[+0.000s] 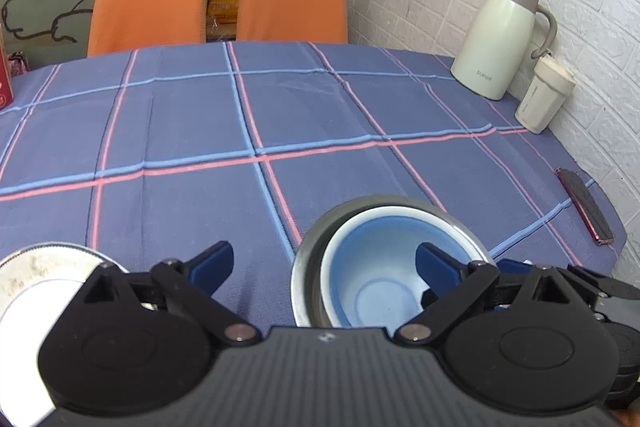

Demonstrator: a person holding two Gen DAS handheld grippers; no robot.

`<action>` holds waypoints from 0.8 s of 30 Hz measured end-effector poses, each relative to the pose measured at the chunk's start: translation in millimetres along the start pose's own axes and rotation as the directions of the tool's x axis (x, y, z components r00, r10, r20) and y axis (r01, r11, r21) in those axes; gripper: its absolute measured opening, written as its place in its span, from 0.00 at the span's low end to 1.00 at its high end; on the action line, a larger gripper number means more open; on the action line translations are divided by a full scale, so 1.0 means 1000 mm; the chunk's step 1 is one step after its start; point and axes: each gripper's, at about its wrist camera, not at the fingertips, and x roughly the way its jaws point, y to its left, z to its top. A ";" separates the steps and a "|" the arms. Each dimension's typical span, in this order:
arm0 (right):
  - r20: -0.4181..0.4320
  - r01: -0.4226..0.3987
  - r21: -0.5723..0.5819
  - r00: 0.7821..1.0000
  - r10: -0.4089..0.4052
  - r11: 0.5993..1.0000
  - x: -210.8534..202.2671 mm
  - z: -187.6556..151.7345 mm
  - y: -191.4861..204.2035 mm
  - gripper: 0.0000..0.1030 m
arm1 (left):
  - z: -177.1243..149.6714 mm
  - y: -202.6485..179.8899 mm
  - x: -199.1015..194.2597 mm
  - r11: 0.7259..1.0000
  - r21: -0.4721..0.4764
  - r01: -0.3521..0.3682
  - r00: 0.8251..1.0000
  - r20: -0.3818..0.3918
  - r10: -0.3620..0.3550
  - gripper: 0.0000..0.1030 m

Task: Organize plates and bowls
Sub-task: 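Grasp the rim of the nested bowl stack with both grippers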

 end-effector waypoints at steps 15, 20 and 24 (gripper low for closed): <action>-0.026 0.079 -0.125 0.996 -0.083 0.989 0.019 -0.008 0.013 0.81 | -0.001 -0.002 0.039 0.996 0.080 -0.032 0.993 -0.112 0.041 0.94; 0.009 0.088 -0.105 0.996 -0.087 0.991 0.015 -0.014 0.010 0.82 | 0.002 0.001 0.047 0.995 0.091 -0.041 0.990 -0.132 0.053 0.94; 0.010 0.083 -0.108 0.997 -0.082 0.991 0.013 -0.015 0.008 0.81 | 0.001 0.003 0.051 0.995 0.093 -0.041 0.988 -0.142 0.054 0.94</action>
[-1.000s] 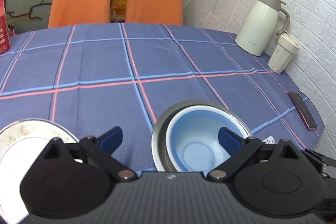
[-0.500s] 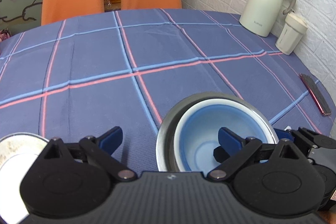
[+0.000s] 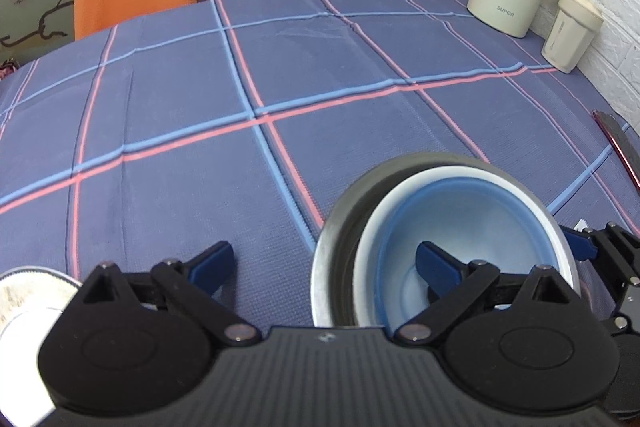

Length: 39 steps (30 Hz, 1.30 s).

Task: Organize plates and bowls
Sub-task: 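Grasp the rim of the nested bowl stack with both grippers, then lift the bowl stack and carry it onto the plate stack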

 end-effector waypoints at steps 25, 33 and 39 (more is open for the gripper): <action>-0.060 -0.012 0.045 0.998 0.014 0.999 -0.006 0.008 -0.001 0.80 | -0.005 -0.006 0.000 0.999 0.027 -0.021 1.000 0.020 0.020 0.95; -0.031 -0.039 0.041 0.999 0.040 0.998 -0.010 0.000 -0.001 0.76 | -0.010 -0.010 -0.004 0.999 0.040 0.013 0.999 0.046 -0.014 0.85; -0.024 -0.098 0.006 0.995 0.098 0.995 -0.005 0.003 0.015 0.59 | -0.011 -0.017 -0.010 0.994 0.053 0.091 0.994 0.057 -0.094 0.58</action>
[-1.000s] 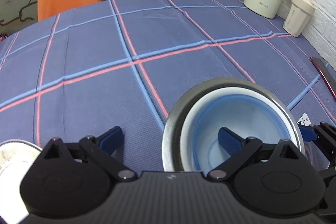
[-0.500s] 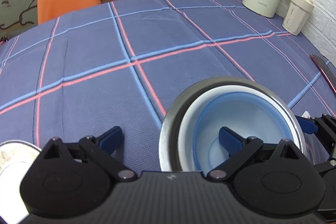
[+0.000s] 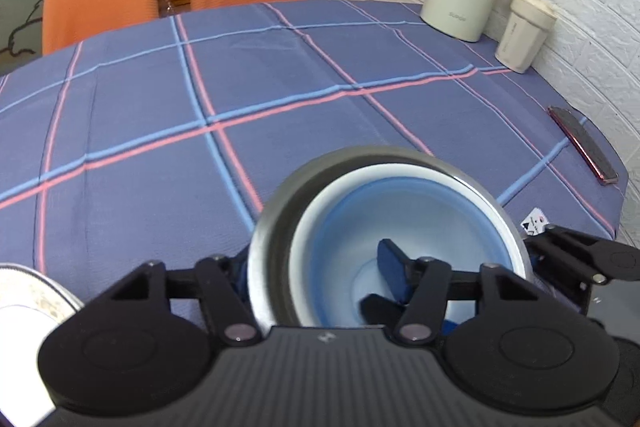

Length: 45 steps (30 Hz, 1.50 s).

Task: Organize plates and bowls
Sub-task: 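Lift the bowl stack and carry it onto the plate stack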

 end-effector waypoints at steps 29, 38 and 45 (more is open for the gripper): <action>0.183 0.053 -0.111 0.983 -0.032 0.992 -0.061 0.026 0.071 0.61 | -0.002 0.022 -0.115 0.993 -0.111 0.031 0.985 0.172 -0.011 0.52; 0.127 -0.119 -0.205 0.981 0.147 0.972 -0.024 0.027 0.150 0.61 | -0.040 0.107 -0.152 0.961 -0.252 -0.111 0.975 0.161 0.155 0.54; 0.045 -0.169 -0.248 0.982 0.185 0.954 -0.007 0.014 0.184 0.61 | -0.070 0.148 -0.150 0.938 -0.328 -0.115 0.980 0.119 0.162 0.54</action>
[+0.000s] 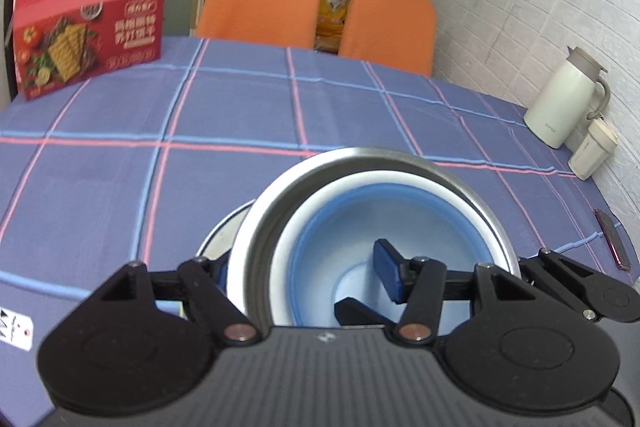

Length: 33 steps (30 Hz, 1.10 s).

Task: Organize plates and bowls
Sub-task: 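Lift the bowl stack and carry it onto the plate stack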

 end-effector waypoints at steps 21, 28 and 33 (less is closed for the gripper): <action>-0.088 -0.061 0.087 0.994 0.068 0.994 0.020 -0.014 -0.013 0.62 | 0.000 0.008 0.016 0.999 0.042 -0.011 1.000 0.020 0.010 0.69; -0.010 -0.001 0.108 1.000 0.002 0.994 0.000 -0.011 -0.023 0.62 | 0.010 0.001 -0.004 0.997 0.064 -0.051 0.992 0.120 0.043 0.69; 0.039 0.024 0.137 0.999 -0.029 0.990 -0.015 -0.009 -0.033 0.62 | 0.007 -0.004 -0.006 0.997 0.057 -0.055 0.992 0.115 0.048 0.69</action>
